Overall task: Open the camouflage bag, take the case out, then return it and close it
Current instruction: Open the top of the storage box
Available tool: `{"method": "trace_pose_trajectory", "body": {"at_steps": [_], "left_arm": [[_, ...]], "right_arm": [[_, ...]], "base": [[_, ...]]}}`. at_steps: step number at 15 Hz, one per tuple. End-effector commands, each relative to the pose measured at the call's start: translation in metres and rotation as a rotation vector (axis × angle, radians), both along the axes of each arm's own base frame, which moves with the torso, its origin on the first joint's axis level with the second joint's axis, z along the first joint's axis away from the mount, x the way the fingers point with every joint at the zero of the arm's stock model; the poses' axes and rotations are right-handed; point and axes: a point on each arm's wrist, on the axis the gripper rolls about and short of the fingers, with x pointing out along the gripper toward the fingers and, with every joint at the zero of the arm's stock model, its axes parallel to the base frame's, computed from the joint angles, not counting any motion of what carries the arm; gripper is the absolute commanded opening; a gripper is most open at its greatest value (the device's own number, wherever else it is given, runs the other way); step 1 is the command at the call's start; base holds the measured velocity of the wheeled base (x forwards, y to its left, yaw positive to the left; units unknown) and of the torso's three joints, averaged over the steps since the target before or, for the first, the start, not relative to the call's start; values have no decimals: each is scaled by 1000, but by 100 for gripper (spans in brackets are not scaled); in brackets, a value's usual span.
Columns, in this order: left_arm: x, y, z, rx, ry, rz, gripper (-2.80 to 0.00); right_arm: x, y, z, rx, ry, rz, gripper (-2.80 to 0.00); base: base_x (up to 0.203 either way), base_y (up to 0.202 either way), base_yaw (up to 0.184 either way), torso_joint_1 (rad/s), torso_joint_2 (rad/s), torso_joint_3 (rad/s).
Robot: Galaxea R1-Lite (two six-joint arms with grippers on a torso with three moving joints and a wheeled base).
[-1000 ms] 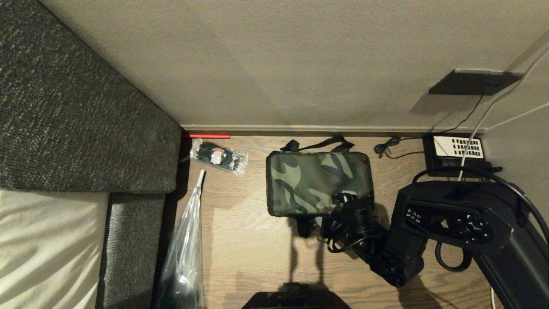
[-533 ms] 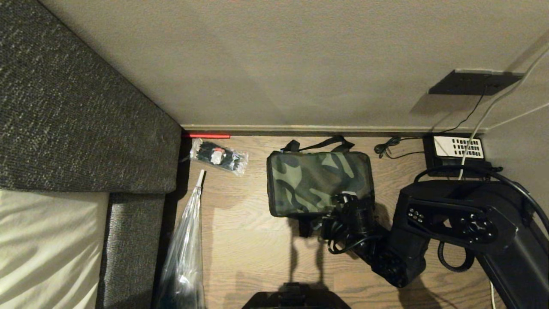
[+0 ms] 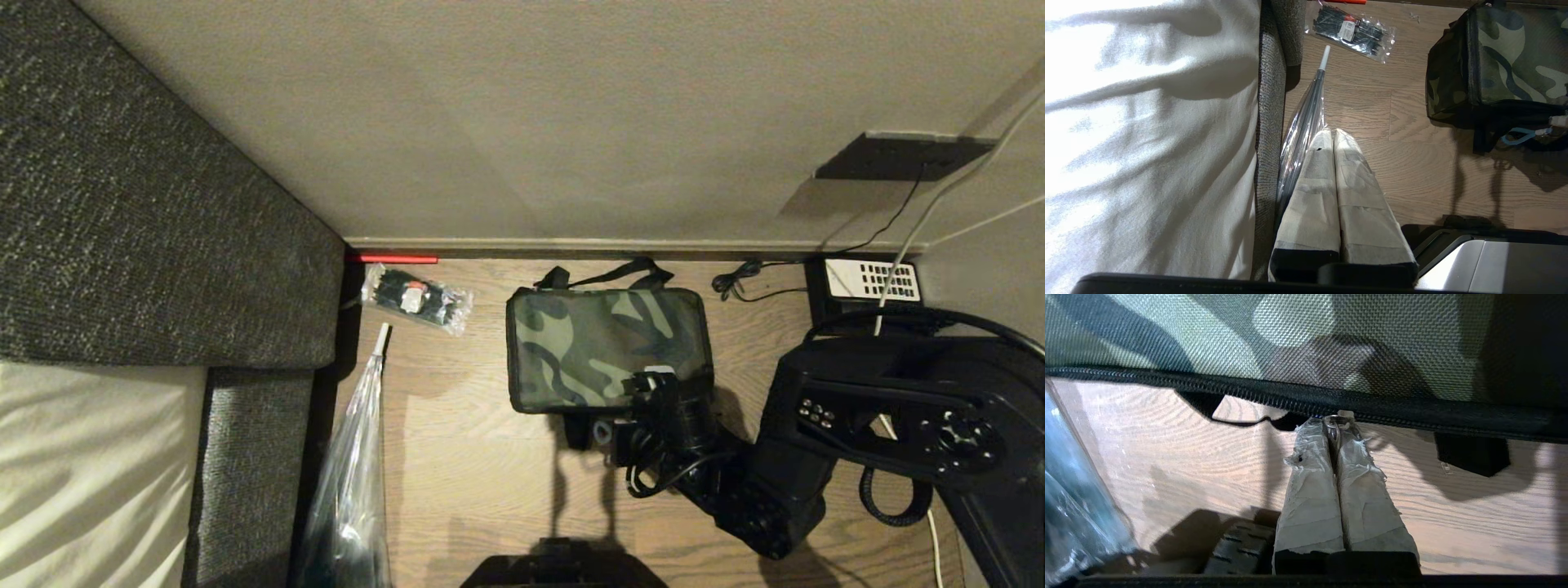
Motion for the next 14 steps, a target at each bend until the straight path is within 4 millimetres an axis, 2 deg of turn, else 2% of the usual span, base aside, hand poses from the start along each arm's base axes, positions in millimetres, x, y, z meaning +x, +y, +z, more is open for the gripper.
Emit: {"method": "trace_pose_trajectory", "body": {"at_steps": [1,4,8,14], "left_arm": [[0,0,0,0,3,1,-280],[0,0,0,0,1,1,-280],[0,0,0,0,1,1,-280],[0,0,0,0,2,1,-280]], "right_arm": [[-4,1,16,17,-32,12,-280],[-9,-2,18,11,-24,14,-280],[-21,-10,9,-54,19,27,-280],[-18,-16,3,-72,24,-11,-280]], "base": [[0,0,0,0,0,0],[0,0,0,0,0,0],[0,0,0,0,0,0],[0,0,0,0,0,0]]}}
